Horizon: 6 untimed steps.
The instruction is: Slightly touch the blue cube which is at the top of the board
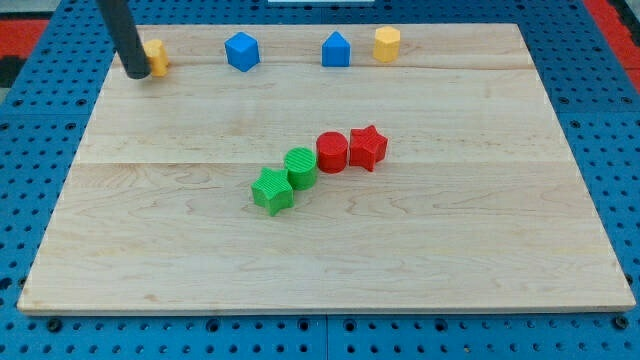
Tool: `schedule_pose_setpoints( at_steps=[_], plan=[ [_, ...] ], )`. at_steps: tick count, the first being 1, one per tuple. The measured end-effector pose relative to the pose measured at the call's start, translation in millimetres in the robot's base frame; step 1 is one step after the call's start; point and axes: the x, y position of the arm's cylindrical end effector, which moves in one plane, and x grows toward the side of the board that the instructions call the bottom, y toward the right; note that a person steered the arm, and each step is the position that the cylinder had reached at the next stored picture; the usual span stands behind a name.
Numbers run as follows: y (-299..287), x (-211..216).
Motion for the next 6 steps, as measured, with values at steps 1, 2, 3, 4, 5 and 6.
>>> schedule_pose_setpoints(
  at_steps=[1, 2, 3, 4, 5, 6],
  plan=[
    [1, -18],
    [-2, -45],
    [-15, -1],
    [-20, 26],
    [-14, 23],
    [-5, 22]
  ],
)
